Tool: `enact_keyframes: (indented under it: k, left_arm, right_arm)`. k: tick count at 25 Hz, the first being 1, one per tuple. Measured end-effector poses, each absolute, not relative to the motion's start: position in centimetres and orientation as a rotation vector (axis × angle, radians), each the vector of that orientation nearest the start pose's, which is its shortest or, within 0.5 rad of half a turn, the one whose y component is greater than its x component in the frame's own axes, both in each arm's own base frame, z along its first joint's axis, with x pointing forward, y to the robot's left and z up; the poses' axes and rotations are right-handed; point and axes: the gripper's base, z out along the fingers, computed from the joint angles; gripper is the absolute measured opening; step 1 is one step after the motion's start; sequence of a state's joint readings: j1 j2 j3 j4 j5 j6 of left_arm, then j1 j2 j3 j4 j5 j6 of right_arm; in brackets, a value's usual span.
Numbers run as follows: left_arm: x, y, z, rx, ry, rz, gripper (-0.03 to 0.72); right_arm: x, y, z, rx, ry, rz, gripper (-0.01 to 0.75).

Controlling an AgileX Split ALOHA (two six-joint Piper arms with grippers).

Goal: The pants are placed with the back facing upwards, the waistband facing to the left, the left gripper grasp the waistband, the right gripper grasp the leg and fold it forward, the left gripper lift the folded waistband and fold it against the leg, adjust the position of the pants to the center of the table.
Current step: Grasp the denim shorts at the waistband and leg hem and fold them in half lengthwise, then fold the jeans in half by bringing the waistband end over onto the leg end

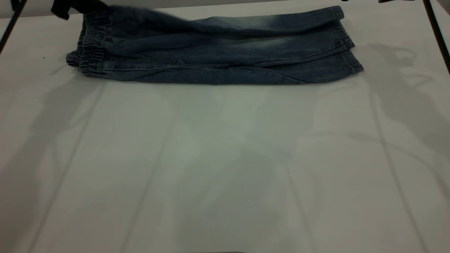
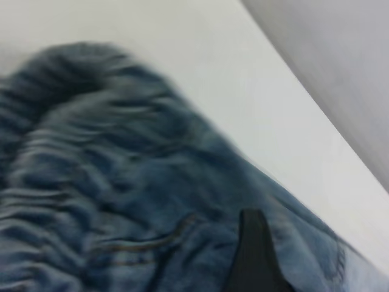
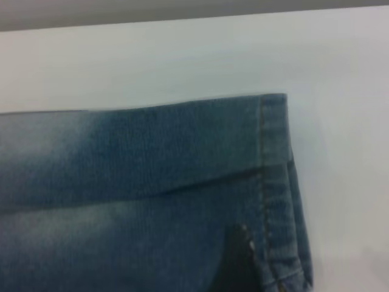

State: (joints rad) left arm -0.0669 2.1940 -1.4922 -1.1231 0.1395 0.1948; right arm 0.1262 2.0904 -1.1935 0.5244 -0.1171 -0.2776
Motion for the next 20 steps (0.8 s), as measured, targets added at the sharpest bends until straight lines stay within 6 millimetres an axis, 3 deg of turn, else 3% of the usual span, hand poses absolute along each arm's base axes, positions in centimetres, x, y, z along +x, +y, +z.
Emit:
enact_keyframes:
  k: [6,12,16,20]
  left_arm:
    - [48.8,-5.5,16.5,-0.430,2.256,-0.634,0.480]
    - [48.1,-5.1,17.1,0.076,2.367,-0.600,0.480]
    - [47.1,-3.6,17.4,0.309,2.451,-0.471,0.480]
    - [46.3,-2.1,17.0,0.377,2.567,-0.356,0.480]
  right_arm:
    - [42.5,5.2,13.1,0.116,2.309,0.145,0.490]
    - [41.6,5.7,15.2,-0.012,2.363,0.172,0.490]
    - [41.1,6.9,15.6,-0.145,2.404,0.184,0.490]
    - [41.1,9.4,16.5,-0.268,2.425,0.240,0.490]
